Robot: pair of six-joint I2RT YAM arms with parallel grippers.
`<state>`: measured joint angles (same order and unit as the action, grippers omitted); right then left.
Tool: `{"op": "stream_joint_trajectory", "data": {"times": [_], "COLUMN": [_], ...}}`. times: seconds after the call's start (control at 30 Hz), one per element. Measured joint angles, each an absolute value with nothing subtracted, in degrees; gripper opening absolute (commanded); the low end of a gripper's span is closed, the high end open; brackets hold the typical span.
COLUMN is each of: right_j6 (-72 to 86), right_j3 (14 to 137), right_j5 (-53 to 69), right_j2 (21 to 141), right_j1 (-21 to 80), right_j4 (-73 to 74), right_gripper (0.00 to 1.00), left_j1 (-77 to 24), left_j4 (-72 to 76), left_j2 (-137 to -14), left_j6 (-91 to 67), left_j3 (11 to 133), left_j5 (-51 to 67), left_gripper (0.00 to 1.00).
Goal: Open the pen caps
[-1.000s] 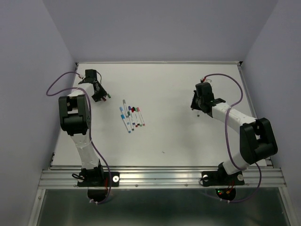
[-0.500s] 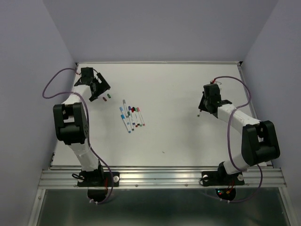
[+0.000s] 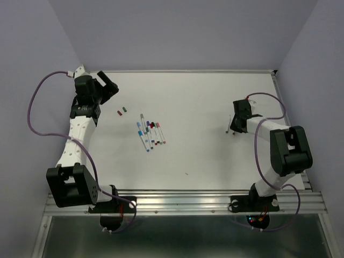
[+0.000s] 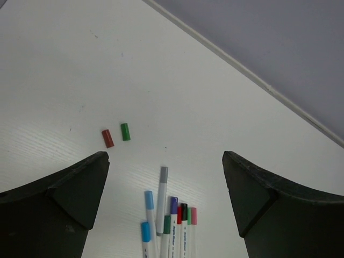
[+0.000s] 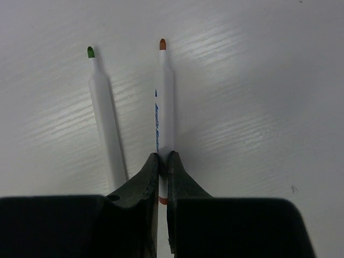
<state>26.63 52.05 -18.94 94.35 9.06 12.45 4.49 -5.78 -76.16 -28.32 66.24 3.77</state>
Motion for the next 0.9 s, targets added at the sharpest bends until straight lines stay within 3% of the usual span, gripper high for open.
{"op": "stream_joint_trajectory", "data": {"times": [0.27,0.33,0.67,0.7,0.73,0.77,0.9], "right_j6": [27.0,27.0,27.3,27.4,27.4,27.2,25.7], "right_j3": [52.5,52.5,52.5,52.5,52.6,52.8,53.6], "right_j5": [-18.7,-18.6,-18.7,-18.9,-19.0,-18.9,-15.4], "right_j2": [95.5,95.5,91.4,90.2,89.4,88.3,84.9], "right_j1": [9.0,9.0,9.0,9.0,9.0,9.0,9.0], "right_j4": [12.4,12.4,13.3,13.7,14.0,14.4,15.2], "right_gripper": [0.27,0.38,0.49,0.76,0.94,1.0,1.0], "left_j1": [4.5,4.5,4.5,4.5,4.5,4.5,4.5], "left_j4": [-6.4,-6.5,-6.4,-6.4,-6.4,-6.4,-6.3], "left_j2": [-76.5,-76.8,-76.8,-76.8,-76.8,-76.8,-76.8], "left_j6": [-28.3,-28.3,-28.3,-28.3,-28.3,-28.3,-28.3], "left_j3": [64.8,64.8,64.8,64.8,64.8,64.8,64.8], "left_j5": [2.9,2.9,3.0,3.2,3.2,3.3,4.2], "left_gripper": [0.99,0.99,0.99,0.99,0.99,0.99,0.99]}}
